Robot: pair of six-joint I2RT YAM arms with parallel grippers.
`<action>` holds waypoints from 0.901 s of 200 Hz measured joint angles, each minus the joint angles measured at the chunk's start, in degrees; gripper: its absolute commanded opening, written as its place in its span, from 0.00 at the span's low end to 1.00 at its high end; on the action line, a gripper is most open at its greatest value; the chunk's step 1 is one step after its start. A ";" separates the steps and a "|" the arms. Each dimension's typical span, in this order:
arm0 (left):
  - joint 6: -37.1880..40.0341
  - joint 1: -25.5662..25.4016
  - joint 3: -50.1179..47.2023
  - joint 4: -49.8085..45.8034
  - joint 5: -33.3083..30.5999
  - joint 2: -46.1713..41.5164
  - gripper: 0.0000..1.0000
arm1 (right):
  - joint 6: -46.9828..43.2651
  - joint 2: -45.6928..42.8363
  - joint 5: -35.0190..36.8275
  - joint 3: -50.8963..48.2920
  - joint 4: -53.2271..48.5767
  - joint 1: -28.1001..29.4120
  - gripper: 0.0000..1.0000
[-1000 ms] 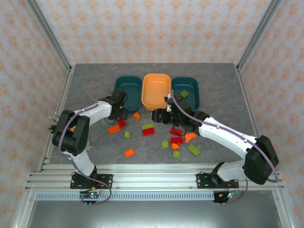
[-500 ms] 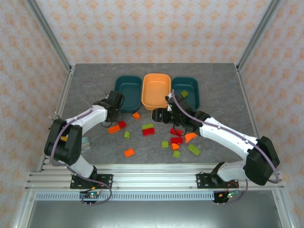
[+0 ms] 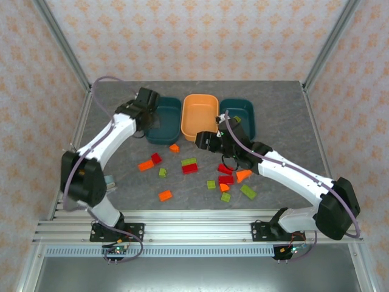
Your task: Sort the legos into containers by color
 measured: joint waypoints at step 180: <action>-1.09 0.24 17.14 -5.49 5.53 18.47 0.83 | 28.46 -12.04 7.65 -8.57 -34.03 -17.94 0.64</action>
